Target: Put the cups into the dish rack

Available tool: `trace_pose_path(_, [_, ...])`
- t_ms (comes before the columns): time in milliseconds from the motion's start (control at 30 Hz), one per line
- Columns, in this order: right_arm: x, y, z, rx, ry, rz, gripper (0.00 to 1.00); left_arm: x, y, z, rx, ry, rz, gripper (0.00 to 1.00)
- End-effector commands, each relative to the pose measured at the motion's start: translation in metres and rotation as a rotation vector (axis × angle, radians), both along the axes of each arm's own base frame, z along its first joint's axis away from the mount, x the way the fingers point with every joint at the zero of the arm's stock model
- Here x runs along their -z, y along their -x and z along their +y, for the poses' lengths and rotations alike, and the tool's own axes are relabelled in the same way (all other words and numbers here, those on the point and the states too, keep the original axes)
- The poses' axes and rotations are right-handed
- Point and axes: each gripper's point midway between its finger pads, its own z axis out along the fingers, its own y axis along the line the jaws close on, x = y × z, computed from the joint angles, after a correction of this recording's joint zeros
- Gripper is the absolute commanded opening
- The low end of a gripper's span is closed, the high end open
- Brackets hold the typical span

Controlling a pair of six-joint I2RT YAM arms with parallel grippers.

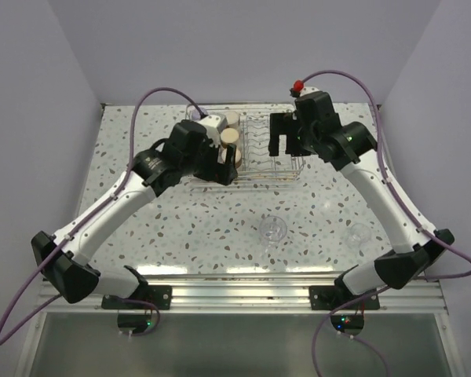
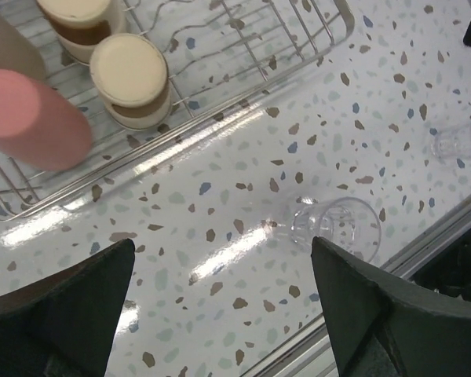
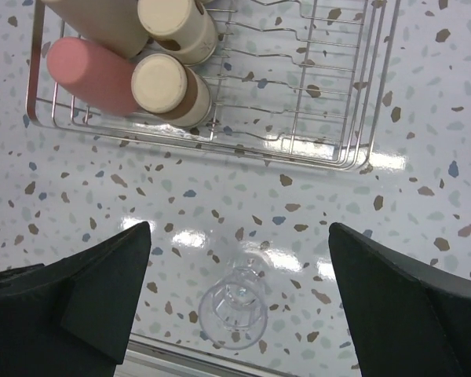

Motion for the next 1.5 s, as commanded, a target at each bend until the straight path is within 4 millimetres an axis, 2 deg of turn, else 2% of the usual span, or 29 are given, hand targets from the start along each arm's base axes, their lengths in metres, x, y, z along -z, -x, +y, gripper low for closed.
trace_pose_path(0, [-0.016,0.009,-0.021,0.031,0.008,-0.051,0.98,0.014,0.020,-0.028,0.106,-0.018,0.044,0.96])
trace_pose_path(33, [-0.012,0.013,-0.026,0.036,0.014,-0.039,0.98,0.021,0.030,-0.039,0.150,-0.027,0.059,0.96])
trace_pose_path(100, [-0.016,0.020,-0.037,0.053,0.005,-0.056,0.98,0.042,0.038,-0.052,0.198,-0.052,0.114,0.96])
trace_pose_path(167, [-0.007,0.025,-0.045,0.068,0.023,-0.044,0.98,0.054,0.048,-0.067,0.248,-0.065,0.143,0.95])
trace_pose_path(467, [0.008,0.043,-0.066,0.115,0.027,-0.019,0.98,0.134,0.061,-0.105,0.366,-0.162,0.308,0.89])
trace_pose_path(667, [0.015,0.044,-0.072,0.118,0.056,-0.001,0.98,0.156,0.069,-0.124,0.432,-0.173,0.343,0.88])
trace_pose_path(800, [0.015,0.040,-0.072,0.114,0.070,0.005,0.98,0.173,0.070,-0.129,0.436,-0.175,0.368,0.87])
trace_pose_path(933, [0.014,0.036,-0.068,0.101,0.065,0.013,0.98,0.186,0.073,-0.131,0.446,-0.176,0.382,0.81])
trace_pose_path(1033, [0.014,0.034,-0.063,0.085,0.057,0.020,0.98,0.193,0.075,-0.134,0.455,-0.168,0.393,0.71])
trace_pose_path(1133, [0.013,0.032,-0.060,0.077,0.053,0.024,0.98,0.197,0.073,-0.135,0.455,-0.176,0.392,0.54])
trace_pose_path(1233, [0.014,0.029,-0.055,0.069,0.037,0.031,0.98,0.197,0.073,-0.136,0.462,-0.175,0.390,0.25])
trace_pose_path(1300, [0.016,0.026,-0.049,0.058,0.021,0.047,0.98,0.198,0.073,-0.136,0.459,-0.178,0.388,0.12])
trace_pose_path(1400, [0.012,0.023,-0.044,0.048,0.001,0.043,0.98,0.193,0.068,-0.133,0.431,-0.187,0.369,0.01])
trace_pose_path(1467, [0.009,0.020,-0.042,0.048,-0.003,0.039,0.98,0.185,0.063,-0.130,0.406,-0.187,0.349,0.00])
